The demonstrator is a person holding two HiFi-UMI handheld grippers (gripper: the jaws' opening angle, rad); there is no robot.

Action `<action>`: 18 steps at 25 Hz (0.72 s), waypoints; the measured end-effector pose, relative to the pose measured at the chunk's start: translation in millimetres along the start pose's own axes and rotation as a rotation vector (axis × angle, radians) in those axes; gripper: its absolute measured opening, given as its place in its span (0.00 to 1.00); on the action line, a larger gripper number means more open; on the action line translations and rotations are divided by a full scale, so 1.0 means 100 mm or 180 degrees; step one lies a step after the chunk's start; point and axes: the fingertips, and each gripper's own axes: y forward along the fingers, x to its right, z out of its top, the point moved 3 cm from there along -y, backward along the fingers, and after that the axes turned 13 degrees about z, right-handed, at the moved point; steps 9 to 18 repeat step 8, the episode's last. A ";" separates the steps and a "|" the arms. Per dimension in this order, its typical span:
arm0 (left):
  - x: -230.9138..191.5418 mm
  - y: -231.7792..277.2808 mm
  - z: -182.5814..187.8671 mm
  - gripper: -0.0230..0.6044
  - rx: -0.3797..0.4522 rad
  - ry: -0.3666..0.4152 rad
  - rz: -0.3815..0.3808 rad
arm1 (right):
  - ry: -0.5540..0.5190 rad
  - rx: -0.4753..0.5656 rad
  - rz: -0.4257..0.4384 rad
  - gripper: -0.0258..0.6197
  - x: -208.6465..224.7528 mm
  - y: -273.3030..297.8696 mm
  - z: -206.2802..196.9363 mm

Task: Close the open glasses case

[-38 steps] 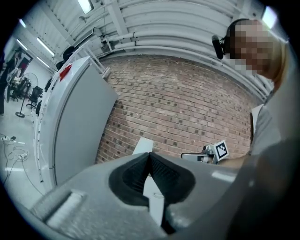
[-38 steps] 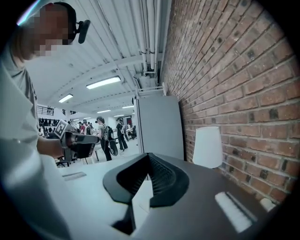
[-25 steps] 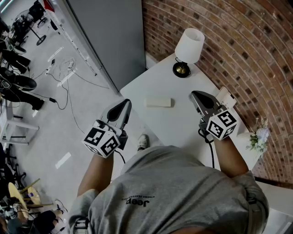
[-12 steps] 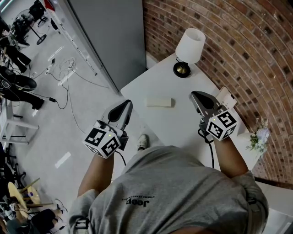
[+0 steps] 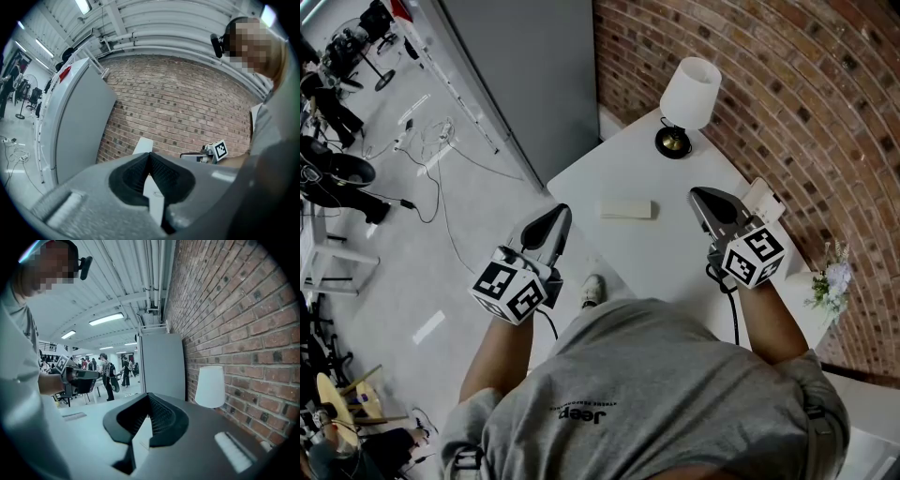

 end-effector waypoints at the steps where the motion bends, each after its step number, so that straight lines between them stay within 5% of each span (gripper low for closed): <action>1: 0.00 0.00 0.00 0.03 -0.0002 0.0000 -0.0001 | -0.0003 -0.0003 0.0001 0.05 0.00 0.00 0.00; 18: 0.00 0.02 -0.02 0.03 -0.0015 0.0002 0.0000 | -0.0005 -0.0015 0.0009 0.05 0.02 0.01 -0.03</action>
